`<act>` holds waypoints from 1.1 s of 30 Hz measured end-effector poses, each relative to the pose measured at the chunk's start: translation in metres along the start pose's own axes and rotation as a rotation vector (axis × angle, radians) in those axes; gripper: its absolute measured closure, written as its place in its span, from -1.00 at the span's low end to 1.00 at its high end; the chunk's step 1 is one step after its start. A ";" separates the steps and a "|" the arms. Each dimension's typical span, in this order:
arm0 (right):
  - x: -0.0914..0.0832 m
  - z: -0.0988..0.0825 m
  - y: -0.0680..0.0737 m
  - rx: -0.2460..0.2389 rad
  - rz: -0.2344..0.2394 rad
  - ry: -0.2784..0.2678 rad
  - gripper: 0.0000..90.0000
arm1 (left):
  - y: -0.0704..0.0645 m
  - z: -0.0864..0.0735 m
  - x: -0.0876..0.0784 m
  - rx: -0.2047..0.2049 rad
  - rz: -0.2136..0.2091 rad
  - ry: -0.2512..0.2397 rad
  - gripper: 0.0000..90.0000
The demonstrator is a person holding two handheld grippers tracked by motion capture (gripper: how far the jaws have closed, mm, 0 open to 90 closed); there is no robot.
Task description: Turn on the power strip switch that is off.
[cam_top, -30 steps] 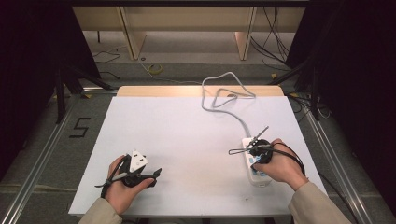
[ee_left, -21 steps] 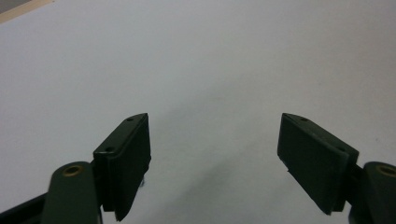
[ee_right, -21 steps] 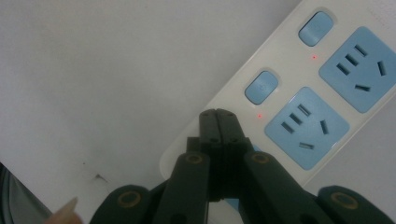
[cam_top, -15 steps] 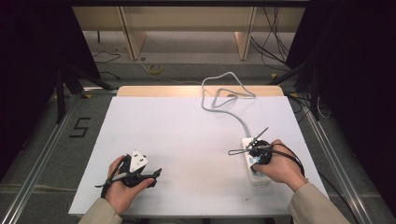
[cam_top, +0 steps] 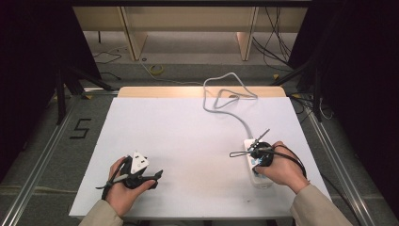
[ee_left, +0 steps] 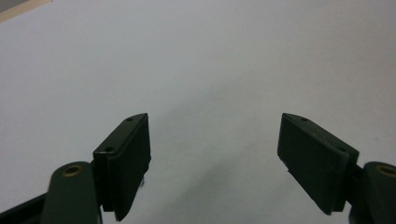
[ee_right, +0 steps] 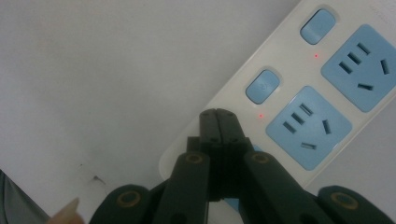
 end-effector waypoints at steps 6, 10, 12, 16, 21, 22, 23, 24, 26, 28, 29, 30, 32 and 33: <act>0.000 -0.001 0.000 0.001 0.002 -0.009 1.00 | 0.000 0.000 0.000 0.000 0.000 0.000 -0.43; 0.000 -0.003 -0.001 0.023 0.023 -0.028 1.00 | 0.000 0.000 0.000 -0.001 -0.001 0.000 -0.43; 0.000 -0.004 -0.002 0.028 0.025 -0.037 1.00 | 0.000 0.000 0.000 -0.002 0.000 0.000 -0.43; 0.000 -0.004 -0.001 0.024 0.019 -0.037 1.00 | 0.000 0.000 -0.001 -0.003 -0.002 -0.003 -0.43; 0.000 -0.004 -0.001 0.026 0.019 -0.044 1.00 | 0.000 0.000 0.000 -0.002 -0.001 -0.001 -0.43; 0.000 -0.004 -0.001 0.027 0.017 -0.041 1.00 | 0.000 0.000 0.000 -0.002 -0.001 -0.001 -0.43; -0.001 -0.004 -0.001 0.025 0.017 -0.040 1.00 | 0.000 0.000 0.000 -0.003 -0.001 -0.001 -0.43; -0.001 -0.004 -0.001 0.025 0.017 -0.040 1.00 | 0.000 0.000 0.000 -0.004 -0.001 -0.002 -0.43; -0.001 -0.004 -0.001 0.023 0.015 -0.040 1.00 | 0.000 0.000 -0.001 -0.004 -0.003 -0.002 -0.42; -0.001 -0.004 -0.001 0.026 0.013 -0.040 1.00 | 0.000 0.000 -0.001 -0.004 -0.003 -0.002 -0.41; -0.001 -0.004 0.000 0.024 0.011 -0.041 1.00 | 0.000 0.000 -0.001 -0.004 -0.003 -0.002 -0.41; -0.001 -0.004 0.000 0.025 0.010 -0.041 1.00 | 0.000 0.000 -0.001 -0.005 -0.003 -0.001 -0.41; -0.002 -0.004 -0.001 0.024 0.011 -0.049 1.00 | 0.000 0.000 -0.001 -0.004 -0.003 -0.001 -0.41; -0.002 -0.004 -0.001 0.022 0.012 -0.050 1.00 | -0.001 0.000 -0.001 -0.005 -0.003 -0.001 -0.41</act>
Point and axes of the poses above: each handheld gripper's, and its own axes: x roughly forward along the jaws, z roughly out of its top, y roughly to its left, the point moved 4 cm from there along x, roughly forward along the jaws, and after that the axes turned 8 degrees about y, right-handed, at the moved point
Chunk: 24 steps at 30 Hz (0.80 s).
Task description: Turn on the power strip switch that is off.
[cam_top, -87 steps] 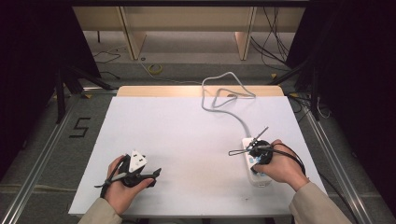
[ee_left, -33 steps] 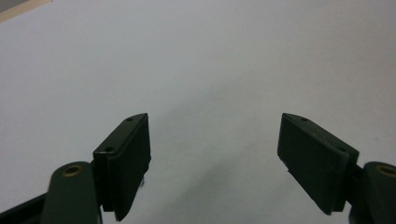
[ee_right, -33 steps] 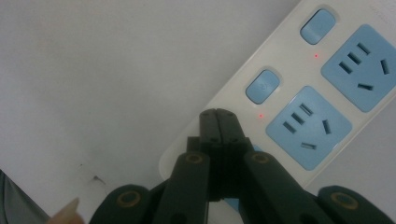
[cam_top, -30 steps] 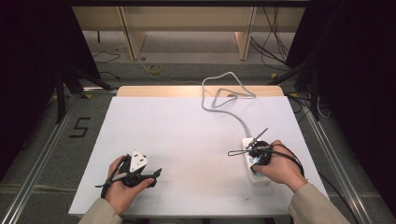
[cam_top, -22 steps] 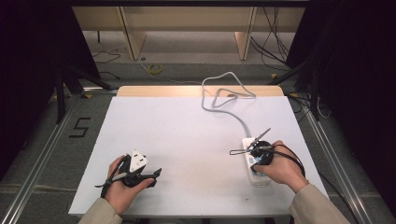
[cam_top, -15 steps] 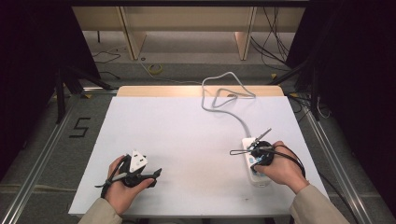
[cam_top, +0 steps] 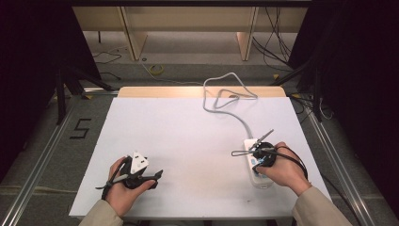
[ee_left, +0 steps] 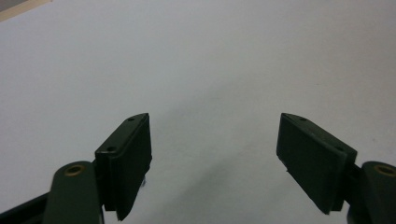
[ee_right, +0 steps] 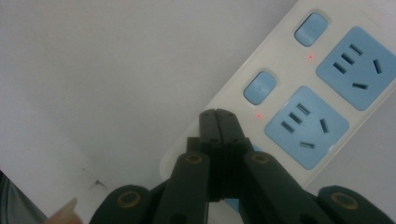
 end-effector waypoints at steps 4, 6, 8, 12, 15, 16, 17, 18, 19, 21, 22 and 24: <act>0.000 0.000 0.000 0.001 -0.001 0.000 1.00 | 0.000 0.000 0.000 0.001 0.000 0.002 -0.41; 0.000 0.000 0.000 0.001 0.001 0.000 1.00 | 0.000 0.000 0.000 0.000 0.000 0.000 -0.41; 0.000 0.000 0.000 0.002 0.004 0.000 1.00 | 0.000 0.000 0.000 -0.001 0.001 0.000 -0.42; -0.001 0.001 -0.001 0.004 0.004 -0.014 1.00 | 0.000 0.000 0.000 0.000 0.002 0.001 -0.42; -0.003 0.002 -0.002 0.004 0.005 -0.033 1.00 | 0.001 0.000 0.000 0.000 0.002 0.001 -0.42; -0.004 0.002 -0.002 0.005 0.006 -0.036 1.00 | 0.000 0.000 0.000 0.000 0.001 0.000 -0.42; -0.004 0.003 -0.002 0.005 0.007 -0.040 1.00 | 0.000 0.000 0.000 0.000 0.002 0.001 -0.42; -0.005 0.003 -0.003 0.004 0.007 -0.044 1.00 | 0.000 0.000 0.000 0.000 0.001 0.001 -0.42; -0.005 0.003 -0.003 0.003 0.009 -0.051 1.00 | 0.000 0.000 0.000 0.000 0.001 0.002 -0.42; -0.006 0.003 -0.004 0.011 0.008 -0.058 1.00 | 0.000 0.000 0.000 -0.001 0.002 -0.001 -0.42; -0.007 0.003 -0.004 0.010 0.008 -0.067 1.00 | 0.000 0.000 0.000 -0.001 0.002 -0.003 -0.42; -0.008 0.004 -0.005 0.013 0.009 -0.087 1.00 | 0.001 0.000 0.000 -0.001 0.003 0.000 -0.42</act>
Point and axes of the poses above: each handheld gripper's, and its own axes: x roughly forward along the jaws, z roughly out of its top, y roughly to its left, the point moved 4 cm from there along x, roughly forward along the jaws, and after that the axes turned 8 degrees about y, right-handed, at the moved point
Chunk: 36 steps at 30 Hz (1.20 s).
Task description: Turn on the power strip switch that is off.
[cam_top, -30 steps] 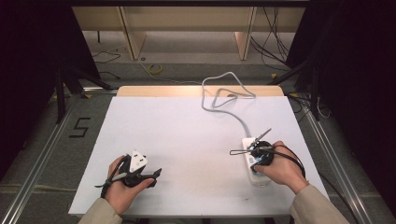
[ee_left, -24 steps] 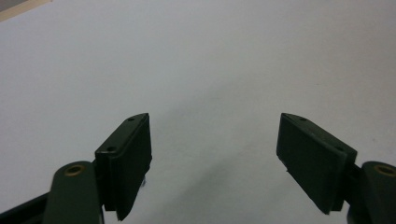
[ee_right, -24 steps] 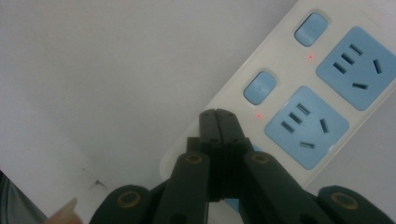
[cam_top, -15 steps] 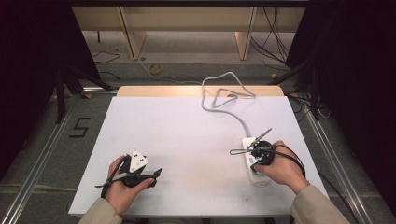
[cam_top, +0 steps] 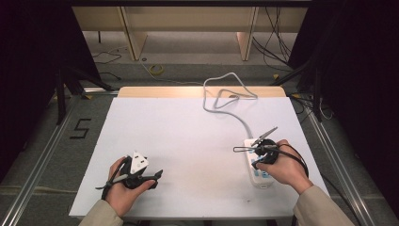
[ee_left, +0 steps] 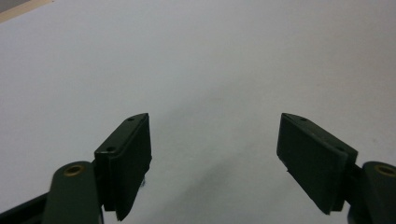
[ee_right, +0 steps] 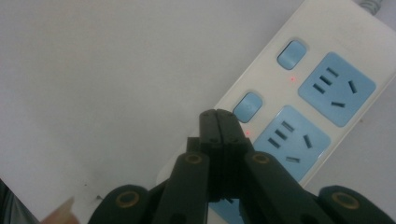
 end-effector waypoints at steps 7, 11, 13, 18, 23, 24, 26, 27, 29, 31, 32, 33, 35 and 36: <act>-0.003 0.002 -0.003 0.005 -0.011 -0.058 0.99 | 0.000 0.000 0.000 0.001 0.001 0.001 -0.42; -0.005 0.003 -0.004 0.005 -0.014 -0.086 0.98 | 0.000 0.000 0.000 0.000 0.000 -0.001 -0.42; -0.006 0.004 -0.004 0.007 -0.013 -0.103 0.97 | 0.000 0.000 0.000 0.001 0.000 0.000 -0.42; -0.008 0.005 -0.004 0.004 -0.014 -0.154 0.94 | 0.000 0.000 0.000 0.001 0.000 0.000 -0.42; -0.010 0.004 -0.005 -0.003 -0.021 -0.215 0.90 | 0.000 0.000 0.000 0.001 0.000 0.001 -0.42; -0.011 0.004 -0.005 -0.002 -0.020 -0.231 0.90 | 0.000 0.000 0.000 0.001 0.000 0.001 -0.42; -0.011 0.004 -0.006 -0.005 -0.013 -0.260 0.88 | 0.000 -0.001 0.000 0.005 -0.001 0.003 -0.42; -0.012 0.003 -0.006 -0.009 -0.016 -0.270 0.86 | 0.000 -0.001 0.000 0.004 -0.001 0.003 -0.42; -0.011 0.002 -0.006 -0.008 -0.019 -0.292 0.85 | 0.000 -0.001 0.000 0.004 -0.001 0.003 -0.42; -0.011 0.001 -0.007 -0.008 -0.024 -0.310 0.84 | 0.000 -0.001 0.000 0.003 -0.002 0.004 -0.42; -0.011 0.000 -0.007 -0.008 -0.023 -0.320 0.83 | 0.000 -0.001 0.000 0.003 -0.001 0.003 -0.42; -0.012 0.000 -0.008 -0.008 -0.026 -0.327 0.82 | 0.000 -0.001 0.000 0.000 -0.002 0.003 -0.42; -0.012 -0.001 -0.008 -0.015 -0.030 -0.345 0.81 | 0.000 -0.001 0.000 0.000 -0.002 0.003 -0.42; -0.013 -0.001 -0.008 -0.017 -0.031 -0.349 0.80 | 0.000 -0.001 0.000 0.000 -0.002 0.003 -0.42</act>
Point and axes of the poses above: each handheld gripper's, and its own axes: x roughly forward along the jaws, z roughly out of its top, y roughly to its left, the point moved 4 cm from there along x, roughly forward along the jaws, and after that the axes turned 8 degrees about y, right-handed, at the moved point
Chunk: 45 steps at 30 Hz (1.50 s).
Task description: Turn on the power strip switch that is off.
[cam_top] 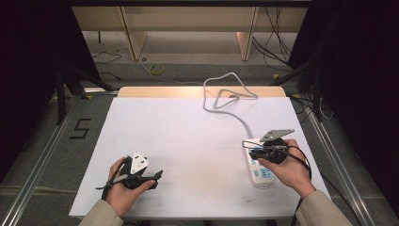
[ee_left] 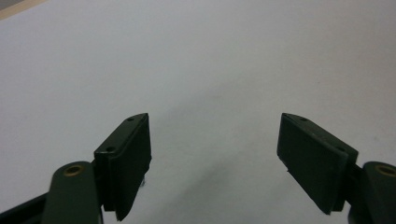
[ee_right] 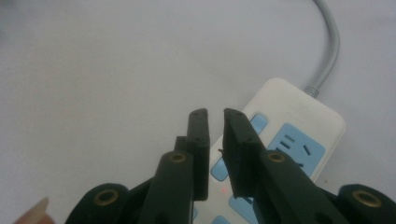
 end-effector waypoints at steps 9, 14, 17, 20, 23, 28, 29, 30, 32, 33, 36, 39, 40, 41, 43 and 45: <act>-0.002 -0.004 -0.001 -0.013 -0.004 -0.080 0.65 | 0.001 -0.001 0.000 -0.003 0.003 0.000 -0.43; -0.002 -0.011 -0.004 -0.015 -0.005 -0.116 0.54 | 0.002 -0.001 0.000 -0.001 0.003 0.001 -0.43; -0.003 -0.016 -0.006 -0.009 -0.004 -0.135 0.46 | 0.002 -0.001 0.000 -0.007 0.002 0.001 -0.43; -0.004 -0.020 -0.009 0.003 -0.005 -0.157 0.34 | 0.002 -0.001 0.001 -0.010 0.002 0.000 -0.43; -0.004 -0.026 -0.013 0.008 -0.018 -0.180 0.23 | 0.003 -0.002 0.001 -0.009 0.003 0.003 -0.44; -0.004 -0.036 -0.017 0.025 -0.047 -0.203 0.09 | 0.006 -0.003 0.001 -0.019 0.006 0.002 -0.44; -0.004 -0.038 -0.018 0.033 -0.048 -0.208 0.06 | 0.007 -0.004 0.001 -0.020 0.008 0.002 -0.44; -0.004 -0.039 -0.018 0.040 -0.052 -0.215 0.05 | 0.008 -0.004 0.001 -0.023 0.009 0.003 -0.44; -0.004 -0.043 -0.020 0.048 -0.057 -0.228 0.01 | 0.009 -0.005 0.001 -0.023 0.009 0.006 -0.44; -0.004 -0.044 -0.020 0.051 -0.058 -0.233 0.00 | 0.009 -0.005 0.001 -0.023 0.009 0.006 -0.44; -0.004 -0.049 -0.021 0.065 -0.069 -0.262 -0.04 | 0.009 -0.005 0.002 -0.026 0.007 0.003 -0.44; -0.005 -0.055 -0.023 0.081 -0.077 -0.288 -0.06 | 0.009 -0.006 0.003 -0.025 0.005 0.006 -0.44; -0.005 -0.057 -0.023 0.090 -0.075 -0.290 -0.07 | 0.009 -0.006 0.003 -0.026 0.004 0.006 -0.45; -0.005 -0.059 -0.023 0.094 -0.079 -0.298 -0.07 | 0.009 -0.006 0.003 -0.026 0.004 0.006 -0.45; -0.005 -0.062 -0.024 0.108 -0.083 -0.305 -0.07 | 0.009 -0.006 0.003 -0.026 0.004 0.005 -0.45; -0.006 -0.064 -0.025 0.117 -0.089 -0.318 -0.07 | 0.009 -0.006 0.003 -0.026 0.003 0.005 -0.45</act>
Point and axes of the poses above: each handheld gripper's, and its own axes: x roughly forward along the jaws, z roughly out of its top, y roughly to its left, the point moved 4 cm from there along x, roughly forward along the jaws, and after that the axes turned 8 degrees about y, right-handed, at the moved point
